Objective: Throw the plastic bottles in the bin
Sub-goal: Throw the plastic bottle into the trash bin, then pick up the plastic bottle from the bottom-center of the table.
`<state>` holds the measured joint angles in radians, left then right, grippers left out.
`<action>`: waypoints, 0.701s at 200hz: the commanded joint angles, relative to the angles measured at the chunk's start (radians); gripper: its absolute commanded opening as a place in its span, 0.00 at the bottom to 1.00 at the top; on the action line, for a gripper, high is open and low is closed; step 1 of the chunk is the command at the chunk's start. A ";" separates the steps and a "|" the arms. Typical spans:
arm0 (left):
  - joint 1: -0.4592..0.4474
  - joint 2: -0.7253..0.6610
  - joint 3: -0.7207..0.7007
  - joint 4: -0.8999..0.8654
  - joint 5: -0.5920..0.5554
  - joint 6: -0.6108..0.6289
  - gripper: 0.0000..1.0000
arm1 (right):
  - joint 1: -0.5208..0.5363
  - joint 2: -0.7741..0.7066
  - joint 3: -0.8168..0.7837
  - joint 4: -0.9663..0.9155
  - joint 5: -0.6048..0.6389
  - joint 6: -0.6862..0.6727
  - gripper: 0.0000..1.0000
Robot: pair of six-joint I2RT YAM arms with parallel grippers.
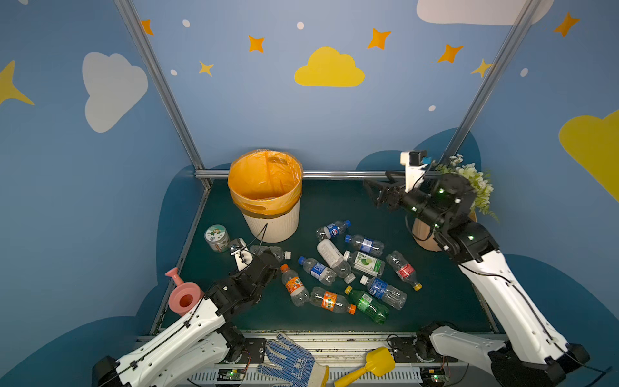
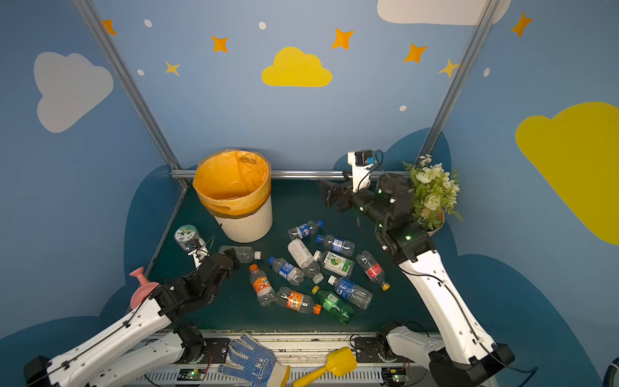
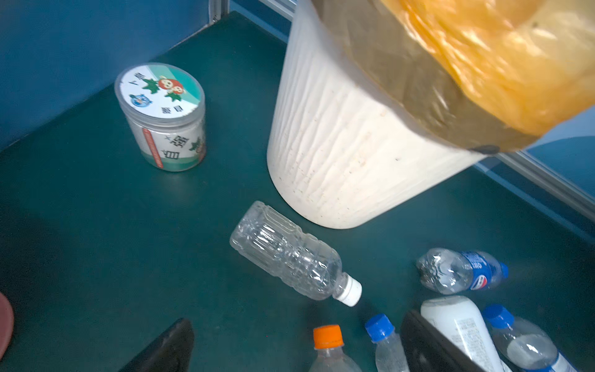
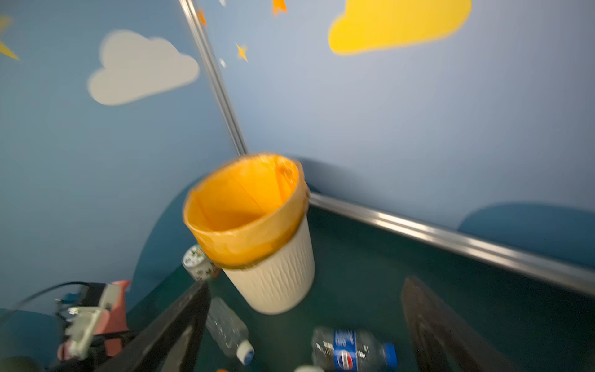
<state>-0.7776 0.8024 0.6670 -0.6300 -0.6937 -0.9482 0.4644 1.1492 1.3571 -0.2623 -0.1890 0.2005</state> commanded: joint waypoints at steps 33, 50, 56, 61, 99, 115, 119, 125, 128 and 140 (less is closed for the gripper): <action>-0.155 0.110 0.022 -0.034 -0.051 -0.190 1.00 | -0.083 -0.082 -0.332 -0.062 0.064 0.072 0.91; -0.202 0.174 0.034 -0.040 -0.019 -0.260 1.00 | -0.103 -0.098 -0.377 -0.062 0.074 0.092 0.91; -0.219 0.202 0.043 -0.049 -0.011 -0.296 1.00 | -0.112 -0.101 -0.389 -0.063 0.077 0.096 0.91; -0.233 0.225 0.049 -0.054 0.000 -0.322 1.00 | -0.117 -0.104 -0.394 -0.064 0.078 0.098 0.92; -0.291 0.373 0.021 -0.001 0.162 -0.532 1.00 | -0.156 -0.112 -0.412 -0.083 0.068 0.096 0.92; -0.292 0.398 -0.022 0.047 0.211 -0.582 1.00 | -0.167 -0.116 -0.413 -0.090 0.055 0.088 0.92; -0.291 0.398 -0.030 0.061 0.217 -0.585 1.00 | -0.169 -0.118 -0.412 -0.093 0.052 0.085 0.92; -0.292 0.396 -0.036 0.075 0.220 -0.584 1.00 | -0.171 -0.119 -0.414 -0.095 0.049 0.085 0.92; -0.293 0.396 -0.038 0.080 0.220 -0.584 1.00 | -0.173 -0.120 -0.415 -0.097 0.048 0.083 0.92; -0.292 0.394 -0.034 0.073 0.207 -0.577 1.00 | -0.181 -0.124 -0.422 -0.100 0.044 0.081 0.92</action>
<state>-1.0679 1.2026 0.6388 -0.5789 -0.5159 -1.4578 0.2955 1.0466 0.9524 -0.3561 -0.1284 0.2874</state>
